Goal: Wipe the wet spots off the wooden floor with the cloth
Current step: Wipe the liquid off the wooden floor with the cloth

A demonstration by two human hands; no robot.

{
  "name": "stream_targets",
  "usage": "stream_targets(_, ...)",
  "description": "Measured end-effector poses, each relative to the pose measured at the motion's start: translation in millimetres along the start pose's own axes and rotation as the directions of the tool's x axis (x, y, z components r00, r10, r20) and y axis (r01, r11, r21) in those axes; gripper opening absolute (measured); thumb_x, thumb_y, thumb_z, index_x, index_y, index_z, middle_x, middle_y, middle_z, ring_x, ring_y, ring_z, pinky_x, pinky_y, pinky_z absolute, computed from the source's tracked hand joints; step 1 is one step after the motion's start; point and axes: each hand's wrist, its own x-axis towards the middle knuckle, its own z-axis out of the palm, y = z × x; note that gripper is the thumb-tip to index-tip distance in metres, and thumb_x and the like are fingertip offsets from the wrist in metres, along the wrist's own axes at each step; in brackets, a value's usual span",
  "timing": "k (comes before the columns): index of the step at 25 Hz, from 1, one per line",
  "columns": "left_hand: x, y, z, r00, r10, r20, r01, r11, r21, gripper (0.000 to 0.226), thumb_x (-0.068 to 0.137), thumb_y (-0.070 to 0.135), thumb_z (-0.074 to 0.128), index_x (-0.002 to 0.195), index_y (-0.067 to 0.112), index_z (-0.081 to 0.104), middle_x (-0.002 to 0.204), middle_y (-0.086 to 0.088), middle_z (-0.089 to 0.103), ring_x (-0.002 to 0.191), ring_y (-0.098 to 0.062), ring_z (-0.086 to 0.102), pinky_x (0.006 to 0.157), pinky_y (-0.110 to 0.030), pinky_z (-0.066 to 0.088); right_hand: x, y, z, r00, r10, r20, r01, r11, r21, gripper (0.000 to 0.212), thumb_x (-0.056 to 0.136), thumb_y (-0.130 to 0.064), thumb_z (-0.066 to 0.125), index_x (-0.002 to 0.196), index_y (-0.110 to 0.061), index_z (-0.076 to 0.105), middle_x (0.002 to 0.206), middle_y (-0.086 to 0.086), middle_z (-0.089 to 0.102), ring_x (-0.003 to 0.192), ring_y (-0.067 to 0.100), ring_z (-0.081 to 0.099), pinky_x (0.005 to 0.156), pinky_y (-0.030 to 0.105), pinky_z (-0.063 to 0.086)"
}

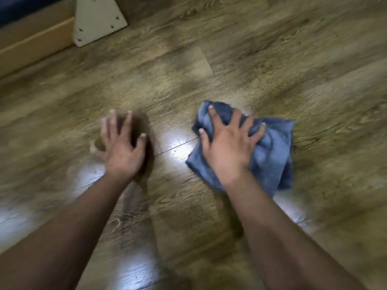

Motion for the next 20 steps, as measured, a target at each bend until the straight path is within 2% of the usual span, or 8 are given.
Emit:
stream_targets(2, 4.1, -29.7, -6.6, 0.971, -0.235, 0.045, 0.232, 0.971, 0.060, 0.088, 0.075, 0.089, 0.027, 0.154, 0.058, 0.003, 0.168, 0.011, -0.019, 0.154, -0.018, -0.021, 0.107, -0.078, -0.012, -47.5, -43.4, 9.3, 0.981, -0.195, 0.006, 0.195, 0.981, 0.009, 0.059, 0.089, -0.055, 0.055, 0.145, -0.042, 0.044, 0.142, 0.016, 0.047, 0.128, 0.044, 0.039, 0.112, 0.070, 0.011)
stream_targets(3, 5.3, -35.4, -5.3, 0.959, -0.266, 0.098, 0.256, 0.962, 0.099, 0.092, 0.070, 0.094, 0.022, 0.151, 0.061, -0.005, 0.166, 0.013, -0.024, 0.153, -0.018, -0.026, 0.103, -0.081, -0.014, -77.4, -60.7, 15.1, 0.954, -0.298, 0.017, 0.298, 0.954, 0.035, 0.056, 0.089, -0.050, 0.059, 0.143, -0.042, 0.047, 0.142, 0.016, 0.048, 0.129, 0.044, 0.041, 0.113, 0.069, 0.008)
stream_targets(6, 13.9, -38.1, -3.0, 0.946, -0.246, 0.212, 0.220, 0.965, 0.140, 0.083, 0.070, 0.095, 0.014, 0.143, 0.069, -0.017, 0.162, 0.021, -0.031, 0.149, -0.016, -0.033, 0.098, -0.083, -0.015, -154.7, -77.5, 29.6, 0.828, -0.557, 0.059, 0.551, 0.829, 0.094, 0.051, 0.088, -0.045, 0.061, 0.138, -0.038, 0.054, 0.140, 0.011, 0.053, 0.127, 0.043, 0.048, 0.116, 0.065, 0.008)
stream_targets(9, 16.4, -42.0, -6.9, 0.938, -0.237, 0.254, 0.204, 0.967, 0.151, 0.075, 0.076, 0.093, 0.018, 0.136, 0.073, -0.023, 0.159, 0.023, -0.035, 0.149, -0.018, -0.035, 0.098, -0.083, -0.014, -146.7, -62.4, 31.6, 0.754, -0.656, 0.049, 0.646, 0.752, 0.131, 0.053, 0.082, -0.045, 0.062, 0.134, -0.041, 0.057, 0.136, 0.005, 0.057, 0.120, 0.036, 0.055, 0.111, 0.059, 0.018)
stream_targets(12, 16.1, -41.4, -7.7, 0.934, -0.232, 0.272, 0.197, 0.969, 0.149, 0.073, 0.081, 0.091, 0.020, 0.138, 0.072, -0.022, 0.159, 0.022, -0.037, 0.148, -0.020, -0.037, 0.097, -0.083, -0.015, -64.7, -44.5, 21.8, 0.857, -0.513, 0.045, 0.512, 0.858, 0.044, 0.056, 0.085, -0.048, 0.062, 0.139, -0.045, 0.049, 0.136, 0.009, 0.053, 0.116, 0.036, 0.049, 0.105, 0.060, 0.023)
stream_targets(15, 14.0, -40.9, -8.8, 0.933, -0.220, 0.286, 0.187, 0.973, 0.138, 0.075, 0.078, 0.092, 0.016, 0.137, 0.071, -0.024, 0.156, 0.022, -0.040, 0.146, -0.019, -0.040, 0.096, -0.083, -0.017, 31.1, -2.5, 7.8, 0.983, -0.173, -0.056, 0.176, 0.983, 0.047, 0.051, 0.093, -0.058, 0.048, 0.142, -0.043, 0.048, 0.132, 0.013, 0.048, 0.114, 0.038, 0.043, 0.102, 0.061, 0.026)
stream_targets(17, 12.4, -40.8, -7.8, 0.927, -0.235, 0.291, 0.192, 0.967, 0.169, 0.074, 0.083, 0.089, 0.016, 0.141, 0.068, -0.023, 0.158, 0.020, -0.040, 0.146, -0.020, -0.039, 0.098, -0.083, -0.016, 55.7, 20.1, 1.9, 0.996, -0.029, -0.086, 0.034, 0.997, 0.066, 0.053, 0.094, -0.061, 0.043, 0.143, -0.040, 0.048, 0.126, 0.014, 0.047, 0.113, 0.038, 0.042, 0.103, 0.059, 0.027)
stream_targets(20, 7.8, -18.4, -6.6, 0.955, -0.263, 0.138, 0.232, 0.951, 0.203, 0.068, 0.099, 0.064, 0.023, 0.160, 0.044, -0.002, 0.168, 0.007, -0.022, 0.153, -0.022, -0.024, 0.106, -0.082, -0.012, 7.7, 24.7, 2.6, 0.996, -0.029, -0.087, 0.032, 0.999, 0.028, 0.054, 0.094, -0.060, 0.043, 0.145, -0.042, 0.045, 0.122, 0.011, 0.048, 0.112, 0.034, 0.043, 0.106, 0.057, 0.026)
